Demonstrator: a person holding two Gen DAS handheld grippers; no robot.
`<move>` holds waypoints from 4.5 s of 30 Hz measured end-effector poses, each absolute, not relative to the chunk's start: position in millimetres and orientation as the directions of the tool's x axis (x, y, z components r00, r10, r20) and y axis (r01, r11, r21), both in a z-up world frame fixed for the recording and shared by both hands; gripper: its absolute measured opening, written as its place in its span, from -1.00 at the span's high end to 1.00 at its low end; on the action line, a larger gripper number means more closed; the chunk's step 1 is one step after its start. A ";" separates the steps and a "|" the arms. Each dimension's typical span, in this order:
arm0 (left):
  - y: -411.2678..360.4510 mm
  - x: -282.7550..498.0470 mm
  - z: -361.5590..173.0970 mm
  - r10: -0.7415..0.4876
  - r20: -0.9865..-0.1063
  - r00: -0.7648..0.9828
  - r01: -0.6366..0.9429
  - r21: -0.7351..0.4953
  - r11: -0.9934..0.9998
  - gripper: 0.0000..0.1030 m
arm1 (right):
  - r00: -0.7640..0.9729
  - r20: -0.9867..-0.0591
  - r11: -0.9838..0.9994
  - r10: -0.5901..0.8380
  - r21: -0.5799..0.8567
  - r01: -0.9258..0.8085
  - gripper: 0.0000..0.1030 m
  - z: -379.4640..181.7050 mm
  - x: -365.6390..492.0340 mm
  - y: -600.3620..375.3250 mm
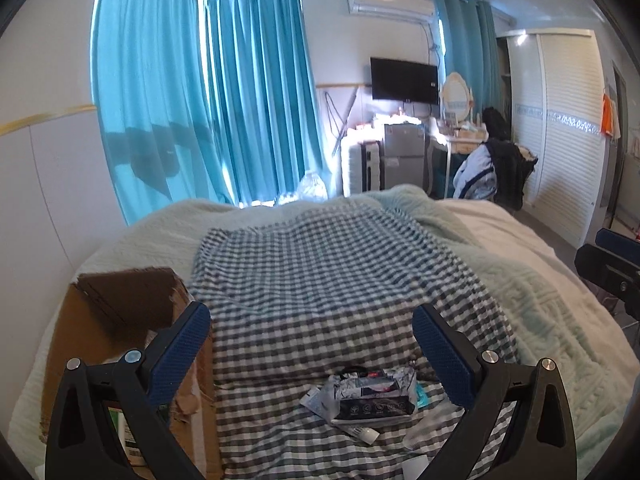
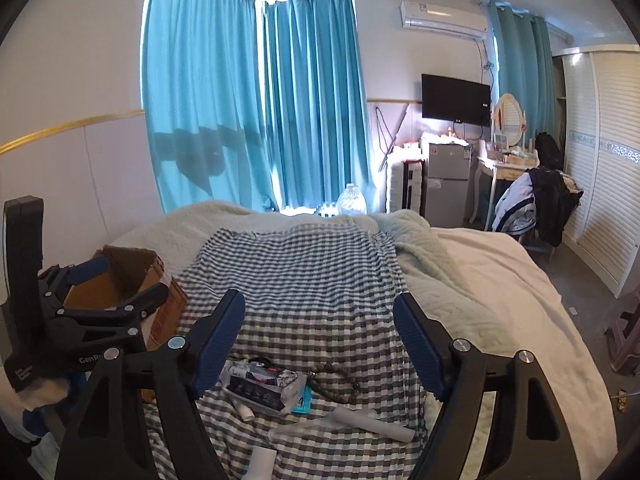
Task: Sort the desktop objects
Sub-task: 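Move both grippers back over the remaining items on the bed, then grasp the floral-print wipes pack with the left gripper while the right grasps the bead bracelet, then lift and carry the wipes pack and bead bracelet over the cardboard box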
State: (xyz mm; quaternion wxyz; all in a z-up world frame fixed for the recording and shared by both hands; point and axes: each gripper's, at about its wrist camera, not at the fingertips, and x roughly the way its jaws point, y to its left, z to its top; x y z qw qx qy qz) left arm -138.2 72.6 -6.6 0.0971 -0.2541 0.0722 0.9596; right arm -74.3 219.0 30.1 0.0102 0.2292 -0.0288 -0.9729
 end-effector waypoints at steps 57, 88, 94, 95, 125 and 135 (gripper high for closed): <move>113.7 -206.1 -188.8 0.235 -0.827 -0.511 -0.440 0.017 -0.898 0.55 | -0.587 -0.807 -0.992 0.062 0.014 -0.124 0.79 -185.2 -201.9 264.2; 47.2 -112.3 -25.0 0.313 -0.616 -0.723 -0.409 0.017 -0.912 0.55 | -0.840 -0.529 -0.987 0.118 0.027 -0.156 0.79 -5.0 -59.4 189.2; 33.0 -94.1 -2.2 0.313 -0.571 -0.759 -0.400 0.030 -0.916 0.55 | -0.868 -0.483 -0.988 0.115 0.032 -0.149 0.79 19.5 -39.6 169.2; 30.2 -91.4 1.5 0.311 -0.564 -0.765 -0.396 0.031 -0.918 0.55 | -0.873 -0.474 -0.989 0.113 0.032 -0.145 0.79 24.5 -36.9 165.5; -72.5 -72.4 57.9 0.224 -0.409 -0.884 -0.274 0.065 -0.960 0.55 | -0.940 -0.335 -0.998 -0.068 0.037 0.059 0.79 94.8 -31.8 47.4; -118.2 -86.8 52.1 0.163 -0.412 -0.897 -0.210 0.071 -0.975 0.55 | -0.927 -0.346 -0.988 -0.147 0.012 0.152 0.79 91.9 -60.6 -4.9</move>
